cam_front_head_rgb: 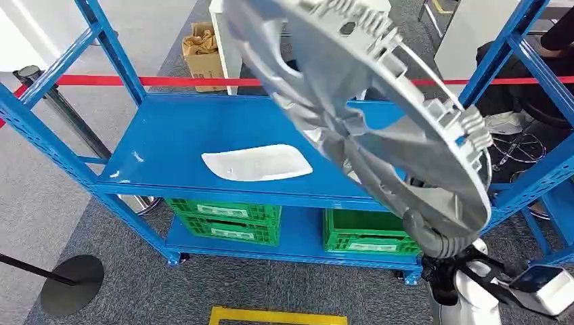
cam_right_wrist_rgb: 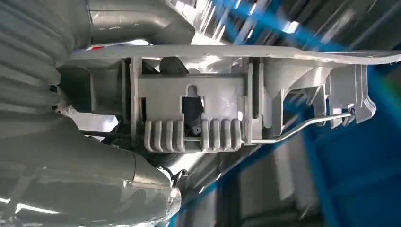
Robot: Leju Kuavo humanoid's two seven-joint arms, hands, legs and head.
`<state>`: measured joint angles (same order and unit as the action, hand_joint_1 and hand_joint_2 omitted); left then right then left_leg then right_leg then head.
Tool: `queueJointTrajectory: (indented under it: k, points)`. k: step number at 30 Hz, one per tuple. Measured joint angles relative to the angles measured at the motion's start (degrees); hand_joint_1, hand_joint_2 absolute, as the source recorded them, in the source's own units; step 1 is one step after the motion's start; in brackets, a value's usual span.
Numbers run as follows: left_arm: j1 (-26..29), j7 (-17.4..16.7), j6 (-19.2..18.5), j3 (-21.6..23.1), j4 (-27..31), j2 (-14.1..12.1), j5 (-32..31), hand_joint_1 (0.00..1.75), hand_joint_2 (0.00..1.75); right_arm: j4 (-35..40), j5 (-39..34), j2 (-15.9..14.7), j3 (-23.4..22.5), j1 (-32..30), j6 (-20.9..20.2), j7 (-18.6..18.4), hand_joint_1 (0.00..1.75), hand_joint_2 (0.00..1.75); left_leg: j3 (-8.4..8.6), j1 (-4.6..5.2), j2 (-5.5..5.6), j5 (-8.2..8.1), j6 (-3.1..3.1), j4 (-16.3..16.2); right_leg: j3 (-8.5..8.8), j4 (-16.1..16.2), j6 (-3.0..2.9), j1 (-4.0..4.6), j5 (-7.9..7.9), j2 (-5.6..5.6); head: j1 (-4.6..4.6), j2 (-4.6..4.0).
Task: Take the parts from the cabinet and place them on the table.
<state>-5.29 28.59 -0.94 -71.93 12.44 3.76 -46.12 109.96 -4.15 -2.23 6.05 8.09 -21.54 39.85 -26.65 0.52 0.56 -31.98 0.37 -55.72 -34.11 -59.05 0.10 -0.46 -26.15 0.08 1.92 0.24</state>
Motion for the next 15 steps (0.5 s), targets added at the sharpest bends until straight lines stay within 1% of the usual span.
queueJointTrajectory:
  k: [4,8,9,12,13,14,15]
  points:
    - [0.0,1.1,-1.9,0.0,0.0,0.0,0.7,0.00,1.75,3.3,-0.9,-0.7,2.1,-1.8,-4.6,0.0,1.75,1.75,0.03,0.01,-0.01,0.00,0.00,0.0,0.04,0.0,0.00,-0.04,0.01,0.01,0.00,0.00]
    - [0.0,1.4,-2.4,0.0,0.0,0.0,1.1,0.00,1.75,4.8,-0.3,-2.1,3.6,-2.5,-7.0,0.0,1.75,1.75,0.05,0.01,-0.01,0.00,0.01,0.0,0.05,0.0,0.01,-0.04,0.01,0.00,0.00,0.00]
    - [0.0,1.3,-2.4,0.0,0.0,-0.1,1.1,0.00,1.75,4.8,-0.2,-2.4,3.8,-2.5,-7.3,0.0,1.75,1.75,-0.02,0.20,0.00,-0.19,0.34,-0.4,0.09,0.2,0.22,-0.29,0.15,-0.01,0.00,0.00]
    - [0.0,0.7,-2.4,0.0,0.0,-0.4,1.2,0.00,1.75,5.1,0.4,-3.5,4.6,-2.5,-7.3,0.0,1.75,1.75,-0.03,0.25,-0.01,-0.23,0.53,-0.4,0.11,0.3,0.37,-0.35,0.24,0.01,0.04,0.00]
    - [0.0,0.6,-2.3,0.0,0.0,-0.5,1.2,0.00,1.75,5.2,0.7,-3.7,4.7,-2.5,-7.3,0.0,1.75,1.75,-0.04,0.35,-0.01,-0.13,0.69,-0.3,0.17,0.5,0.58,-0.44,0.38,0.01,0.02,0.00]
    - [0.0,0.5,-2.3,0.0,0.0,-0.6,1.2,0.00,1.75,5.4,0.9,-4.0,5.0,-2.5,-7.3,0.0,1.75,1.75,-0.01,0.38,-0.01,0.57,1.14,0.0,0.35,0.7,1.04,-0.36,0.86,0.02,0.11,0.00]
    - [0.0,0.5,-2.3,0.0,0.0,-0.6,1.2,0.00,1.75,5.6,1.4,-4.3,5.1,-2.6,-7.3,0.0,1.75,1.75,0.62,-0.50,-0.22,1.52,1.56,1.4,-0.01,0.4,1.09,-0.34,0.24,0.04,0.00,0.00]
